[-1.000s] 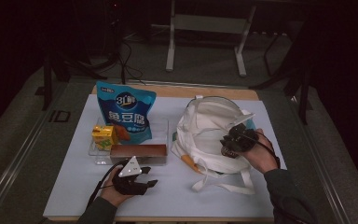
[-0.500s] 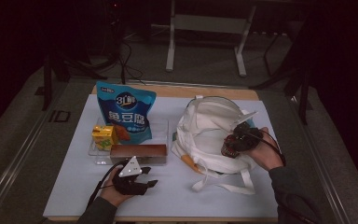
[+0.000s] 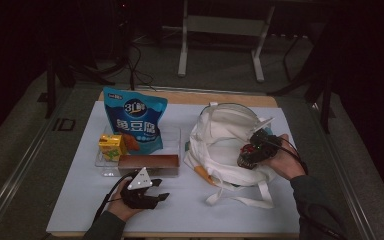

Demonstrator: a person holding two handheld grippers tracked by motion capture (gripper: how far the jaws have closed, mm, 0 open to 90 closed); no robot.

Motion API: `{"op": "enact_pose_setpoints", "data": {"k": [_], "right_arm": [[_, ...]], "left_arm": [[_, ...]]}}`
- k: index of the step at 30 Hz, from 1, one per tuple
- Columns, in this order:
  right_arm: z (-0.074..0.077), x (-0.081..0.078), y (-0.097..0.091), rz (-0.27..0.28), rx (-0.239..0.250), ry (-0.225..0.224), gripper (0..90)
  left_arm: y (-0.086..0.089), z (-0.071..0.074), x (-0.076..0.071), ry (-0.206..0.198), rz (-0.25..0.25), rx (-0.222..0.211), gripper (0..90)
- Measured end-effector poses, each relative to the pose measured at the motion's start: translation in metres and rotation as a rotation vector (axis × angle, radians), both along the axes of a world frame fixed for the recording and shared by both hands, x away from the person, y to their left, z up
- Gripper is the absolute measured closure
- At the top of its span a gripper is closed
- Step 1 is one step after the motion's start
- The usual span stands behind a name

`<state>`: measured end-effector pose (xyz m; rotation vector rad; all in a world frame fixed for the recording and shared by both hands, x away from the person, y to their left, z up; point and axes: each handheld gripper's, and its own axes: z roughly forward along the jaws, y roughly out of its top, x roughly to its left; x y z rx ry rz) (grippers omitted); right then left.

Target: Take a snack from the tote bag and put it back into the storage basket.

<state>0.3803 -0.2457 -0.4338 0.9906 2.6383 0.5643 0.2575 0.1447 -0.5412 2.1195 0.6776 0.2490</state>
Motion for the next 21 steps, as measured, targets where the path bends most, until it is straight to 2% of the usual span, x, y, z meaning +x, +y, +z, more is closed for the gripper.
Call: {"op": "enact_pose_setpoints", "data": {"k": [8,13,17,21], "right_arm": [[-0.0025,0.0037,-0.0008,0.018,-0.035,0.017,33.6],[-0.0042,0.0048,0.0032,0.028,-0.095,0.026,30.8],[-0.0051,0.0066,0.0056,0.033,-0.124,0.024,29.6],[-0.0059,0.0089,0.0051,0.028,-0.130,0.031,27.6]], "left_arm": [[-0.0001,0.0000,0.0000,0.000,0.000,0.000,43.1],[-0.0001,0.0000,-0.0001,0.000,0.000,0.000,43.1],[-0.0002,-0.0001,-0.0001,0.000,-0.001,-0.001,43.1],[-0.0002,-0.0001,-0.0001,0.000,-0.001,-0.001,43.1]]}}
